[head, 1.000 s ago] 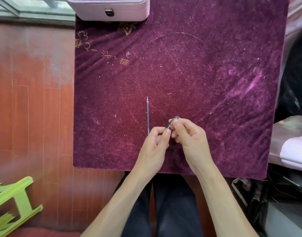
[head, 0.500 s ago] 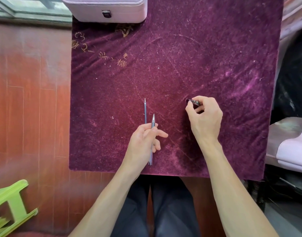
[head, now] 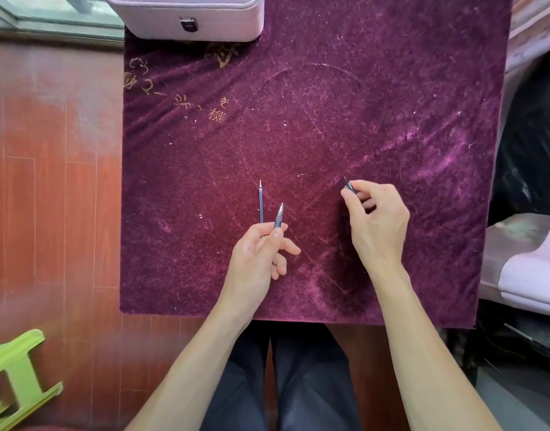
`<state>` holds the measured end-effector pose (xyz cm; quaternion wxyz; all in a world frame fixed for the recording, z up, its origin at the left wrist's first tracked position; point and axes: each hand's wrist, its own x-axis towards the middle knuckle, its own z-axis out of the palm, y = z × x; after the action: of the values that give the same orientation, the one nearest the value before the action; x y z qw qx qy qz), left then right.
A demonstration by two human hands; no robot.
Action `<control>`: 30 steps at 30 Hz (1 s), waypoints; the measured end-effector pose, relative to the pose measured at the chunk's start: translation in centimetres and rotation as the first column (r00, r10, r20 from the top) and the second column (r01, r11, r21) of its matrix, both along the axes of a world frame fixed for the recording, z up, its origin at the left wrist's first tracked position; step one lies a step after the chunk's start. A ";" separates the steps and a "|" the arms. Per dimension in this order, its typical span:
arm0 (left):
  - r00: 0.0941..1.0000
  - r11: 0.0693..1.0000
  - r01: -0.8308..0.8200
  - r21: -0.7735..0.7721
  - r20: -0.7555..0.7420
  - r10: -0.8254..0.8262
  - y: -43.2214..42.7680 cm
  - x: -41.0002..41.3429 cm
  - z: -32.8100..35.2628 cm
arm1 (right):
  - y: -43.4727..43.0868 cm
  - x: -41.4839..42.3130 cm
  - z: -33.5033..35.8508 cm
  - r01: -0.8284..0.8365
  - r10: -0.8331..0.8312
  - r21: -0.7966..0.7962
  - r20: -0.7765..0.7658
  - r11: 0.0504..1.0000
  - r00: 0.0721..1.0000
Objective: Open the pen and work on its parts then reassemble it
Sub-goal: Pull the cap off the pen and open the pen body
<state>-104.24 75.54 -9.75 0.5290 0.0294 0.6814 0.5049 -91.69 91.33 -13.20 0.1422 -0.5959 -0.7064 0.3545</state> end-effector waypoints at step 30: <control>0.996 0.996 0.030 0.083 0.076 -0.037 0.8 0.2 1.3 | -5.2 -2.8 4.5 0.022 -0.344 -0.617 -0.408 0.786 0.846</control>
<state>-104.01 76.39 -8.47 0.5620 0.0428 0.6384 0.5242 -94.46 86.17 -8.68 0.1627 -0.5651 -0.4351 0.6818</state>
